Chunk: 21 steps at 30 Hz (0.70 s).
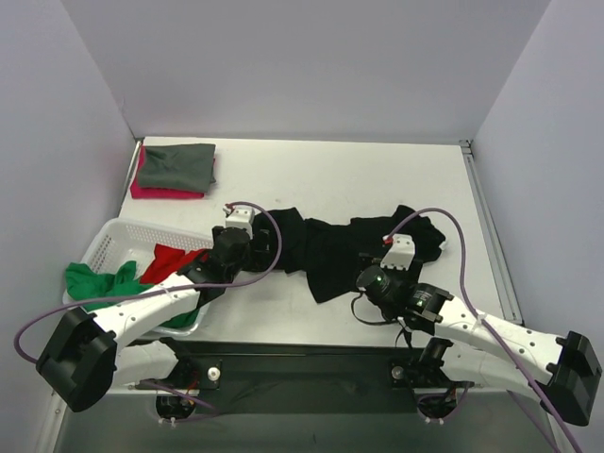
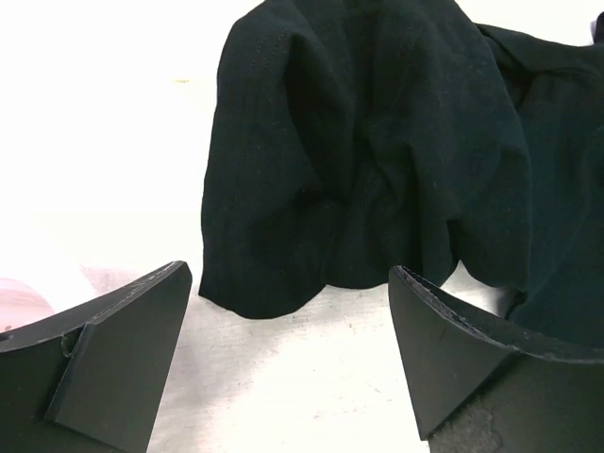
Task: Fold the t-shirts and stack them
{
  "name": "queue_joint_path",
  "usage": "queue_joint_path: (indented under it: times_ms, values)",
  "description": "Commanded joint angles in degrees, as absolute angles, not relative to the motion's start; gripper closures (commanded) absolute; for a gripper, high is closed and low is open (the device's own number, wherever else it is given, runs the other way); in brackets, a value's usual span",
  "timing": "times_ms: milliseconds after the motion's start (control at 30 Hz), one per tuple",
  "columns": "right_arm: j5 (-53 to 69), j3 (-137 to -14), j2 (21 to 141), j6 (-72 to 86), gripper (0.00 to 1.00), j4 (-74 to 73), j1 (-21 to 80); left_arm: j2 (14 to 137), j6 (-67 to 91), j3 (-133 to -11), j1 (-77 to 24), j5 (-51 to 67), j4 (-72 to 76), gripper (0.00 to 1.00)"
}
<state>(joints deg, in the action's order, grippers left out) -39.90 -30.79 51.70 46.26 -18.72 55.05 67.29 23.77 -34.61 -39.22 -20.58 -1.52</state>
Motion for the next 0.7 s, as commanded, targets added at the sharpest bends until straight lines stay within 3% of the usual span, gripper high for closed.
queue_joint_path:
  times_ms: [0,367,667]
  values:
    - [-39.6,-33.8,53.7,45.2,0.05,-17.1,52.7,65.7,22.9,-34.8,-39.6,-19.8,-0.9,0.03]
    - [-25.4,-31.2,60.0,43.2,0.13,-10.0,47.6,71.8,22.3,-35.8,-41.4,-13.0,8.4,0.03]
    - [-27.4,-29.6,65.0,43.9,0.16,-7.0,44.9,77.4,22.9,-35.9,-41.2,-10.0,15.2,0.04]
